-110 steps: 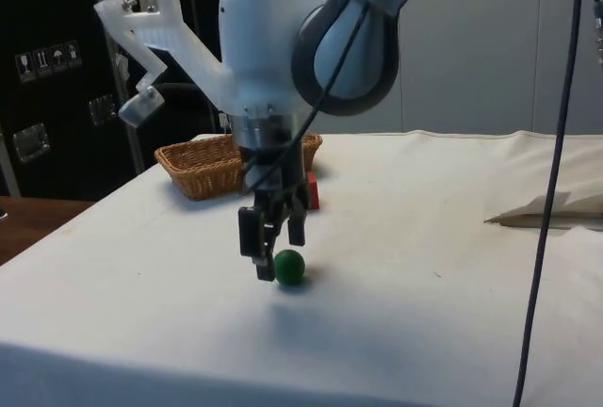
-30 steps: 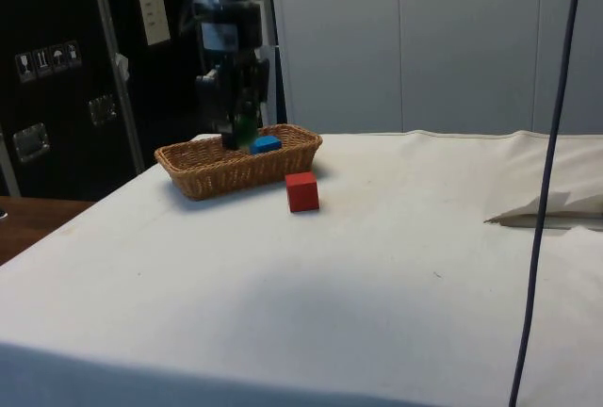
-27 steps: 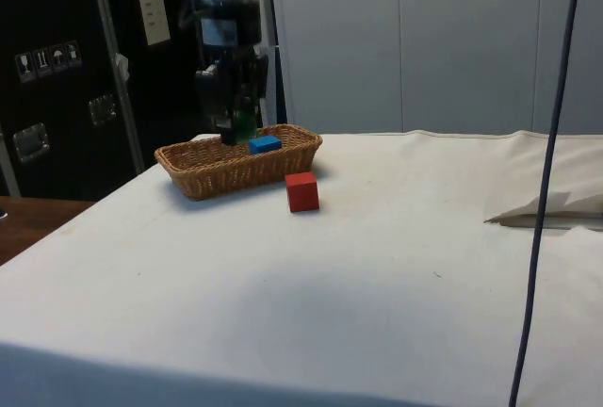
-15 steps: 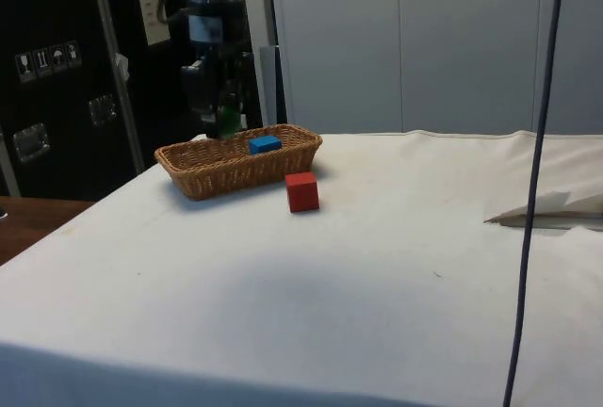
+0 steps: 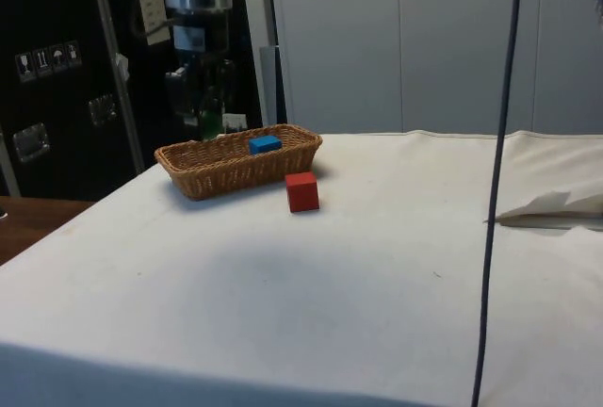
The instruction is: Place all non-red objects into the basket.
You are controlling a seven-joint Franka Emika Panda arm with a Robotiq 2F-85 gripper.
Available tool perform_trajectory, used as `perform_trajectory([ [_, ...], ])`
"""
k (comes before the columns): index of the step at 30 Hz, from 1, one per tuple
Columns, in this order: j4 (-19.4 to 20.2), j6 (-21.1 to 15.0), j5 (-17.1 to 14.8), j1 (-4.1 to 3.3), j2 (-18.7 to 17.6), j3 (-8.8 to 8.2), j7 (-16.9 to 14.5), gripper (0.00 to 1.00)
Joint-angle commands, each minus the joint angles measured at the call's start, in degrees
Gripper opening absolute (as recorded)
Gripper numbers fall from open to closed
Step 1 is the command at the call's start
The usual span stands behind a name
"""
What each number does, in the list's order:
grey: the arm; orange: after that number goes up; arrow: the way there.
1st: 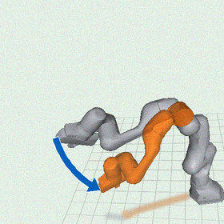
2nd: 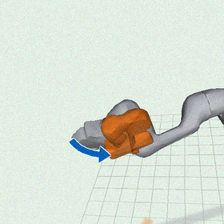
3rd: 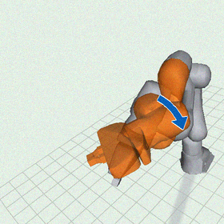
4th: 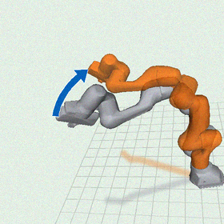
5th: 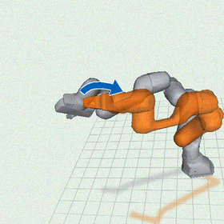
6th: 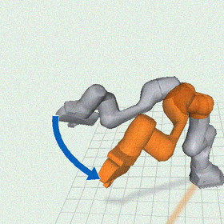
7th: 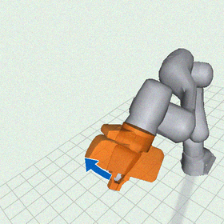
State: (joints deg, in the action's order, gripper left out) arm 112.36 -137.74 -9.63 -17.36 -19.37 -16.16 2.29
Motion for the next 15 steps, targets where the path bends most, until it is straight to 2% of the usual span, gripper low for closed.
perform_trajectory([
  [1, -0.3, 0.4, -0.9, 0.57, -0.2, 0.11, -1.1, 0.00],
  [2, -0.4, 0.4, -1.0, 0.57, -0.3, -0.17, -1.6, 0.00],
  [3, -0.5, 0.0, -0.5, 0.11, -0.6, -0.46, -1.0, 0.00],
  [5, -0.7, 0.3, -1.3, 0.80, -0.8, -0.86, -2.7, 0.00],
  [10, -1.1, 0.2, -1.5, 1.15, -1.3, -2.01, -4.2, 0.00],
  [11, -0.7, 0.0, -0.9, 0.63, -1.1, -2.46, -3.7, 0.00],
  [12, -1.1, 0.2, -1.5, 1.20, -1.4, -2.23, -4.5, 0.00],
  [15, -1.7, 0.3, -1.7, 1.55, -1.9, -3.27, -5.7, 0.00],
])
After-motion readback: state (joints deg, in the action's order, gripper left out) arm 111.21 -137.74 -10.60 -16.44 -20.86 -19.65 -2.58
